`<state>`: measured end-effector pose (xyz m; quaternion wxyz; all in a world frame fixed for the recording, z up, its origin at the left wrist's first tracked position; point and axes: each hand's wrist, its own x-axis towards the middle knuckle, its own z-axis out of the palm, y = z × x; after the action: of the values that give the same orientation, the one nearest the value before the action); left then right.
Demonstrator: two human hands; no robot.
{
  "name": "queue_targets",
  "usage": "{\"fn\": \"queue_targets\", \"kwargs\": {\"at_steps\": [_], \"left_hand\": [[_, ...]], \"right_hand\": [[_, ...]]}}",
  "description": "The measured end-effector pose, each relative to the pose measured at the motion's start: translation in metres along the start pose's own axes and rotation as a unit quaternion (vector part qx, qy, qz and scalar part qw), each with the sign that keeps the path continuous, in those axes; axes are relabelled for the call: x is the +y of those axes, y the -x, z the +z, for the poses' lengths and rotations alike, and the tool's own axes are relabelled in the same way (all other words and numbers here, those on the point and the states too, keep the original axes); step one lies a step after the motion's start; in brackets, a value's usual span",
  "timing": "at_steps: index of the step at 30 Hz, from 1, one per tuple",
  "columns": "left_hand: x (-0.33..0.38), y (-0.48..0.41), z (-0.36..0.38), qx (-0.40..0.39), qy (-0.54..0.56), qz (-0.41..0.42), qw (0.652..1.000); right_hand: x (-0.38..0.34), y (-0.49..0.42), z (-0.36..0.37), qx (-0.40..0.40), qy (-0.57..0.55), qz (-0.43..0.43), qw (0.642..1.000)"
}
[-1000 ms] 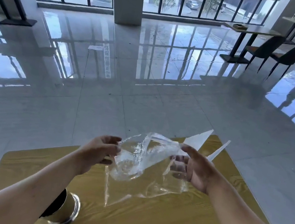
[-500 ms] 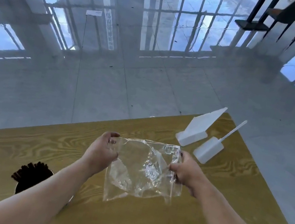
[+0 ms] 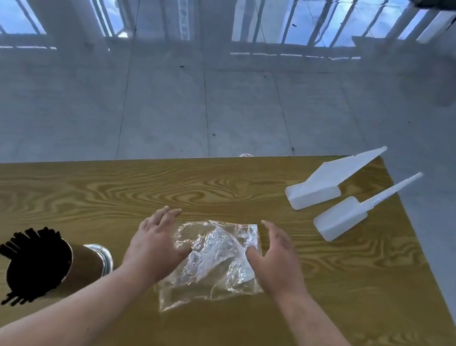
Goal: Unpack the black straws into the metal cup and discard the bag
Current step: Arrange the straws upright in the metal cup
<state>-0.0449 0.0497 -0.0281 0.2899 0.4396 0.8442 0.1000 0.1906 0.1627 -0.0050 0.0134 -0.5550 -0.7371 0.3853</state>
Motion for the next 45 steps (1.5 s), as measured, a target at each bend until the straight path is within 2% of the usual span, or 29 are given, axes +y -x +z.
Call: {"fn": "queue_targets", "kwargs": {"at_steps": [4, 13, 19, 23, 28, 32, 36, 45], "left_hand": [[0.003, 0.008, -0.012, 0.016, -0.016, 0.049, 0.999], [-0.010, 0.033, -0.064, 0.097, -0.014, 0.107, 0.989], [-0.040, 0.053, -0.114, 0.146, 0.020, 0.090, 0.985], [-0.079, 0.070, -0.143, 0.170, 0.021, 0.048, 0.984], [-0.132, 0.088, -0.165, 0.149, 0.008, -0.031, 0.988], [-0.165, 0.094, -0.170, 0.092, 0.010, -0.079, 0.993], [-0.179, 0.093, -0.165, 0.056, 0.010, -0.073, 0.996], [-0.182, 0.096, -0.162, 0.083, 0.044, -0.026, 0.995]], "right_hand": [[-0.023, -0.005, 0.000, 0.003, 0.047, -0.084, 0.995], [-0.102, -0.004, 0.010, 0.031, 0.021, -0.186, 0.982], [-0.153, 0.011, 0.033, 0.019, 0.022, -0.219, 0.975], [-0.190, 0.025, 0.056, -0.009, 0.021, -0.248, 0.969], [-0.223, 0.041, 0.090, -0.070, 0.028, -0.244, 0.967], [-0.240, 0.052, 0.115, -0.127, 0.044, -0.209, 0.969], [-0.250, 0.060, 0.133, -0.151, 0.049, -0.184, 0.970], [-0.259, 0.078, 0.147, -0.138, 0.020, -0.188, 0.972]]}}
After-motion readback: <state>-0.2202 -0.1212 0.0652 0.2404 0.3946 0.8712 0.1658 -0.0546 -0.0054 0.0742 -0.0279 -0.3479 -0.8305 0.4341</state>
